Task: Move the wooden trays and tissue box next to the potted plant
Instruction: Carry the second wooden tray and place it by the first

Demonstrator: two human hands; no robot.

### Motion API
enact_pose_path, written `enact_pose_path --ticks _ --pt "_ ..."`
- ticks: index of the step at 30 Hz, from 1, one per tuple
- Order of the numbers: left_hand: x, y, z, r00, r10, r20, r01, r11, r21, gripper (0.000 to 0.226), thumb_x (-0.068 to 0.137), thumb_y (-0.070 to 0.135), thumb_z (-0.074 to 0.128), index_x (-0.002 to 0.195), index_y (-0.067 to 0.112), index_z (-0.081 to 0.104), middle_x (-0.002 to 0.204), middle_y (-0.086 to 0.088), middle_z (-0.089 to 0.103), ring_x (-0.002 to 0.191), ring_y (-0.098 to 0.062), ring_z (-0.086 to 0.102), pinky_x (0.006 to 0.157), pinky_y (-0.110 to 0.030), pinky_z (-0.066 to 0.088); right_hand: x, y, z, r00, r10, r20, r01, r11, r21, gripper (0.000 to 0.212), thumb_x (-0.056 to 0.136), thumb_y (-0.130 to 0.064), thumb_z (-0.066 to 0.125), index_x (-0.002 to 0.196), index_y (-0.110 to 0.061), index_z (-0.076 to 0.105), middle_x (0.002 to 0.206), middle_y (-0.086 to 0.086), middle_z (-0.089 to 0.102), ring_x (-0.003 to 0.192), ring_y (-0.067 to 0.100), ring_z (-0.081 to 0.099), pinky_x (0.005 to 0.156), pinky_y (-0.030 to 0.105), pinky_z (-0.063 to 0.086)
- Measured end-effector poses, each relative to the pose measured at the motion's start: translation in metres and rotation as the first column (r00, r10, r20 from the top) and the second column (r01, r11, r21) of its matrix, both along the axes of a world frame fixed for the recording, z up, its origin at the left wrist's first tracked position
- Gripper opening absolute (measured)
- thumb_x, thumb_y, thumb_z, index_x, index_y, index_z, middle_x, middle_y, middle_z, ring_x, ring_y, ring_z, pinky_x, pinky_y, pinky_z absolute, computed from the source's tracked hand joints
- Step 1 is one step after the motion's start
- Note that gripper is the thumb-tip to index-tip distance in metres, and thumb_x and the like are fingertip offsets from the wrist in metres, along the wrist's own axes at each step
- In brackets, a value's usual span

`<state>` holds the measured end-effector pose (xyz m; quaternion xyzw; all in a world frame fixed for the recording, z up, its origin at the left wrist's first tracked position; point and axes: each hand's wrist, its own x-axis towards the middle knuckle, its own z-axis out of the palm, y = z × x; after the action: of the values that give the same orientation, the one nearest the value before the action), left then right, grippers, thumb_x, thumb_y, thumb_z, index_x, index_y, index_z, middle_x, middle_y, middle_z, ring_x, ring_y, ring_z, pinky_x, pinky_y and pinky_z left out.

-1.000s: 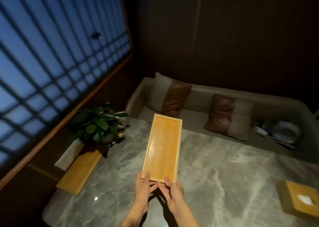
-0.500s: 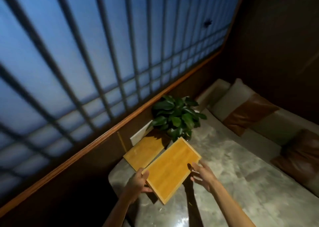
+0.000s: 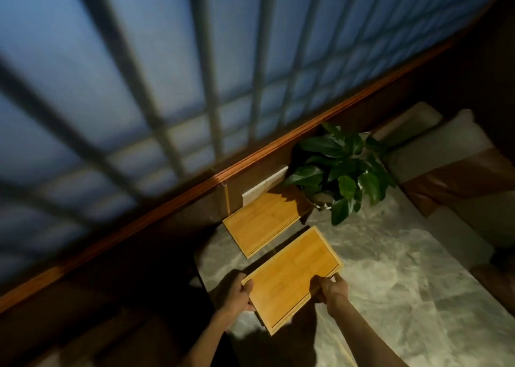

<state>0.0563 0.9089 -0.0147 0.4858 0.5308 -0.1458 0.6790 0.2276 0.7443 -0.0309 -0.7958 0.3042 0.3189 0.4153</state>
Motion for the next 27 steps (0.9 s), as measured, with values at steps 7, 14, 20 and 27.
enact_pose_path --ticks 7,14,20,27 --pt "0.022 -0.011 -0.029 0.984 0.053 -0.171 0.019 0.919 0.395 0.033 0.091 0.027 0.063 0.103 -0.004 0.058 0.101 -0.023 0.069 0.097 -0.035 0.067 0.082 -0.05 0.058 0.006 0.011 -0.019 0.993 -0.065 0.096 0.078 0.988 -0.131 0.06 0.092 -0.017 0.062 0.148 -0.023 0.041 0.132 0.02 0.063 0.113 0.04 0.064 0.099 0.048 0.052" --pt "0.035 0.001 -0.048 0.873 -0.23 -0.431 0.447 0.734 0.512 0.043 0.094 0.048 0.047 0.114 0.01 0.056 0.113 -0.01 0.064 0.104 -0.023 0.063 0.084 -0.04 0.056 0.02 0.021 -0.032 0.985 -0.105 0.139 0.12 0.987 -0.104 0.057 0.093 -0.014 0.06 0.147 -0.024 0.043 0.138 0.013 0.061 0.122 0.034 0.06 0.106 0.047 0.047" --pt "0.046 0.009 -0.058 0.852 -0.262 -0.454 0.488 0.71 0.507 0.05 0.097 0.047 0.041 0.119 0.004 0.055 0.119 -0.015 0.062 0.112 -0.027 0.06 0.088 -0.039 0.05 0.033 0.027 -0.04 0.977 -0.048 0.208 0.069 0.994 -0.091 0.056 0.092 -0.013 0.061 0.145 -0.021 0.045 0.14 0.008 0.059 0.121 0.031 0.061 0.106 0.043 0.048" --pt "0.054 0.018 -0.063 0.881 -0.273 -0.386 0.457 0.704 0.544 0.044 0.095 0.046 0.048 0.102 0.006 0.064 0.109 -0.013 0.066 0.103 -0.025 0.062 0.088 -0.039 0.053 0.047 0.028 -0.045 0.975 -0.065 0.212 0.085 0.993 -0.087 0.054 0.093 -0.015 0.061 0.145 -0.019 0.046 0.138 0.01 0.061 0.122 0.032 0.06 0.109 0.047 0.045"
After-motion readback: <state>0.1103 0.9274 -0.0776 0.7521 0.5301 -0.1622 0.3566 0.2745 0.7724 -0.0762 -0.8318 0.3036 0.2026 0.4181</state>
